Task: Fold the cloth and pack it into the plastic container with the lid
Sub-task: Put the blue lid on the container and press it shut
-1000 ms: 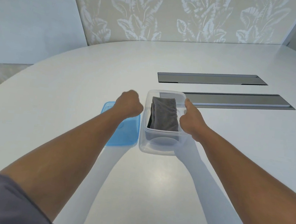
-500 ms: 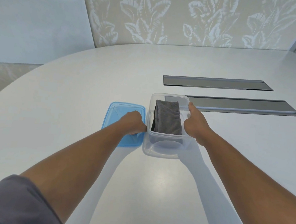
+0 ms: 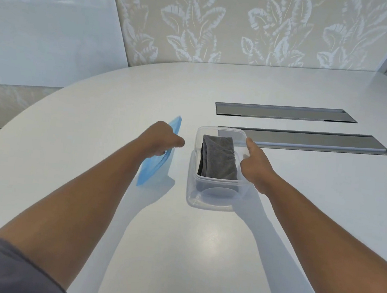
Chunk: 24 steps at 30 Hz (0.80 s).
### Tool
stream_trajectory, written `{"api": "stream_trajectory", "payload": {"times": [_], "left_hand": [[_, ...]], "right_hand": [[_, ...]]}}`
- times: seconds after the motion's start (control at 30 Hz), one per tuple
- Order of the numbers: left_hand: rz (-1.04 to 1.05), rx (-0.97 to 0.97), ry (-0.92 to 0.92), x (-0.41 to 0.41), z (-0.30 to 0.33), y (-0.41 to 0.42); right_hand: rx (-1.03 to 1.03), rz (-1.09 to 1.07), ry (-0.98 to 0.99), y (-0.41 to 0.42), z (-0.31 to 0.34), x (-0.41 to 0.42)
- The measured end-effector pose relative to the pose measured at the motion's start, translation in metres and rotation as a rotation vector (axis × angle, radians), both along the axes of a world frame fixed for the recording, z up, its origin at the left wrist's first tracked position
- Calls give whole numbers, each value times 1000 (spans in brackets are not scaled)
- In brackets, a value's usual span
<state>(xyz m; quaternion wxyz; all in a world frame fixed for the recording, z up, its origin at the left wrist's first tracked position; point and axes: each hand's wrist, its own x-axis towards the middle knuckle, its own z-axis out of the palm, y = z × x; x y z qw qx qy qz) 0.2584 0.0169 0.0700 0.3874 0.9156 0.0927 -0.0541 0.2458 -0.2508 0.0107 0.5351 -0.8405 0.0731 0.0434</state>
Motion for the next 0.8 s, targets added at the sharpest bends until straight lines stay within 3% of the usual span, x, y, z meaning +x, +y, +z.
{"api": "stream_trajectory", "payload": {"times": [0.13,0.27,0.37,0.5,0.63,0.8], "left_hand": [[69,-32,-93,-5,27,4],[144,-87,-298,-14,64,5],[155,-311,-403,-20,90,3],[45,-638,-349,-32,97,-13],[70,-944,-229,-33,76,-27],[131,-1076,-168,-27,40,-42]], "right_hand": [[15,-10,-12,5,-2,-4],[82,-33,-7,8,0,-9],[187,-45,-17,7,3,-12],[400,-168,-164,10,11,-19],[562,-173,-268,11,35,-23],[699,-97,-257,13,58,-18]]}}
